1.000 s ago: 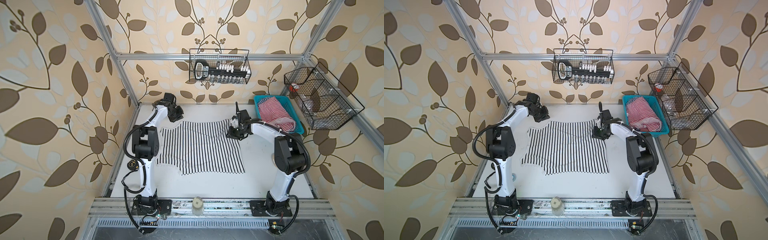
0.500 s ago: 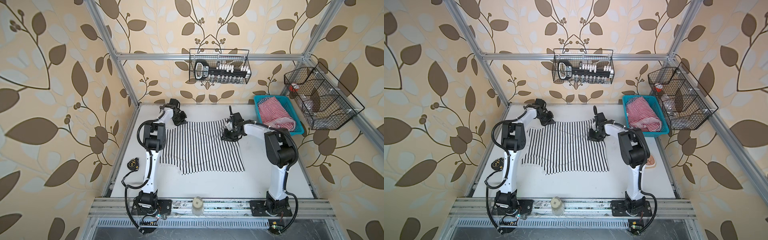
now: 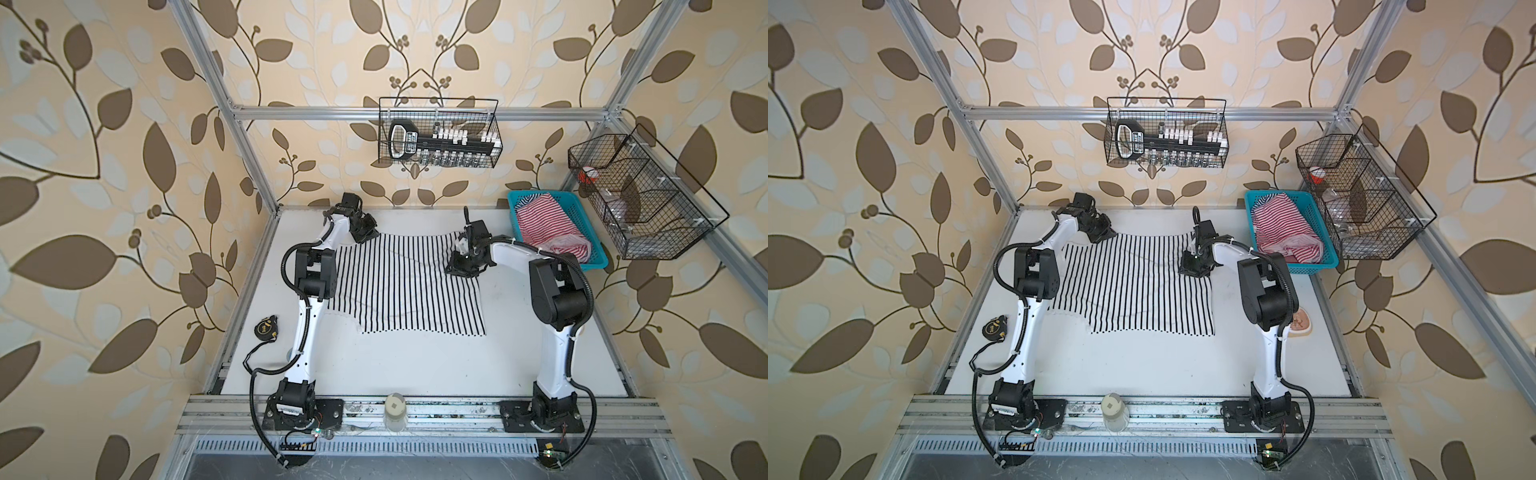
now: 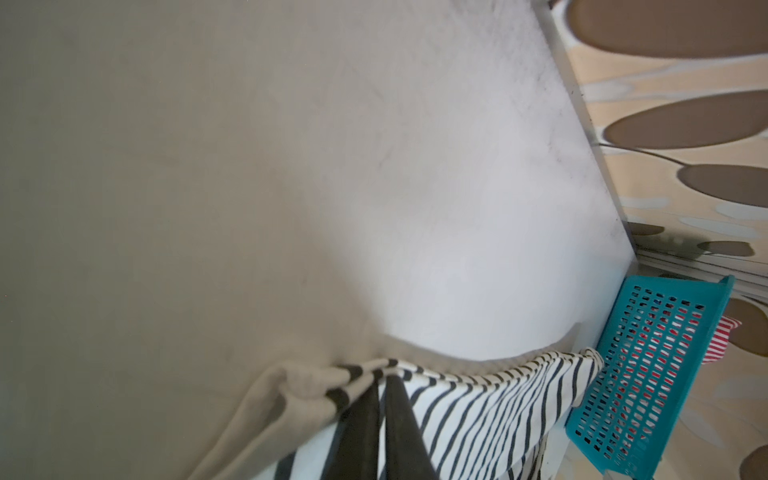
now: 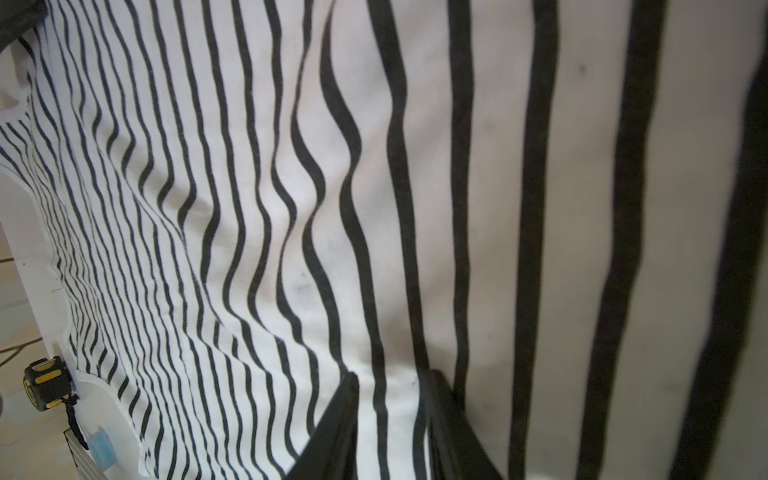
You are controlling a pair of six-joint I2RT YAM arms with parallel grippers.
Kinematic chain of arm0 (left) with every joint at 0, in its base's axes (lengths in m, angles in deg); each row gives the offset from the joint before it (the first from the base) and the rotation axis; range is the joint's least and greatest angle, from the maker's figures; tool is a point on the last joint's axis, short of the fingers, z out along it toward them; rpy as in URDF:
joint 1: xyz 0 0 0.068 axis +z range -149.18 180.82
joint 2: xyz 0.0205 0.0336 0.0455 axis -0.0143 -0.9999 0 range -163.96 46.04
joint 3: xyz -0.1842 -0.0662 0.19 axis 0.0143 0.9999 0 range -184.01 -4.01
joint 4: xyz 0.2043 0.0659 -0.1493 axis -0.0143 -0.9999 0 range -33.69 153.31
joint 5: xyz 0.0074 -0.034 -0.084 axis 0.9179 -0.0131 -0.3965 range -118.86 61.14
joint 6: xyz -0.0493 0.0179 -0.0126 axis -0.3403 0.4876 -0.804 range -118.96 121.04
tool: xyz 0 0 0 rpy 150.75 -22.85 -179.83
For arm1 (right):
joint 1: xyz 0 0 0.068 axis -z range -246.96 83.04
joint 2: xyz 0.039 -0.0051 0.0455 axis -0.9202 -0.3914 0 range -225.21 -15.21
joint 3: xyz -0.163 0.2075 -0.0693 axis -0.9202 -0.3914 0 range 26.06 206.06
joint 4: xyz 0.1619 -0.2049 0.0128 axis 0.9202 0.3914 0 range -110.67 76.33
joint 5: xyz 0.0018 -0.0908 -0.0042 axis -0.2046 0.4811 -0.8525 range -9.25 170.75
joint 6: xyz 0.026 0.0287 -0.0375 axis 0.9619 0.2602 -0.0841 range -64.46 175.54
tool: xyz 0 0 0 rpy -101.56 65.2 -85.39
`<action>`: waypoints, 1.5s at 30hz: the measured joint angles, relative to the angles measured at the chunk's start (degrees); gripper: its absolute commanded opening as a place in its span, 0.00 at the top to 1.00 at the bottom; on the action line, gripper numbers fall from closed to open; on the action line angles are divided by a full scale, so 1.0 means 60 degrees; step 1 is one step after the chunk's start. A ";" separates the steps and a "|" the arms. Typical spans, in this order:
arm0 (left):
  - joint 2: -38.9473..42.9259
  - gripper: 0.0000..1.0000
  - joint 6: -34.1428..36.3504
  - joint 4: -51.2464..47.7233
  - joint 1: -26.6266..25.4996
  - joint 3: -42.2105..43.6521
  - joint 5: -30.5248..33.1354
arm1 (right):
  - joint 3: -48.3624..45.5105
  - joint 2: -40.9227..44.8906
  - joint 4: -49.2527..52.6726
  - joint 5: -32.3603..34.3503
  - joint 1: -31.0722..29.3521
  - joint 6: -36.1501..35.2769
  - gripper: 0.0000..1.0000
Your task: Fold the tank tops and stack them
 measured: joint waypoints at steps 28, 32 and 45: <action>1.1012 0.75 0.1191 -0.0809 -0.2157 1.0032 0.2248 | -0.6065 0.7439 0.1526 0.2339 -0.1009 0.0229 0.67; 1.1267 0.74 0.1122 -0.1140 -0.2681 1.2433 0.2572 | -0.6575 0.8338 0.2004 0.2783 -0.1133 0.0514 0.67; 1.1930 0.61 0.0572 -0.0729 -0.2608 1.4422 0.3202 | -0.7632 0.7879 0.1741 0.3228 -0.1399 0.1228 0.66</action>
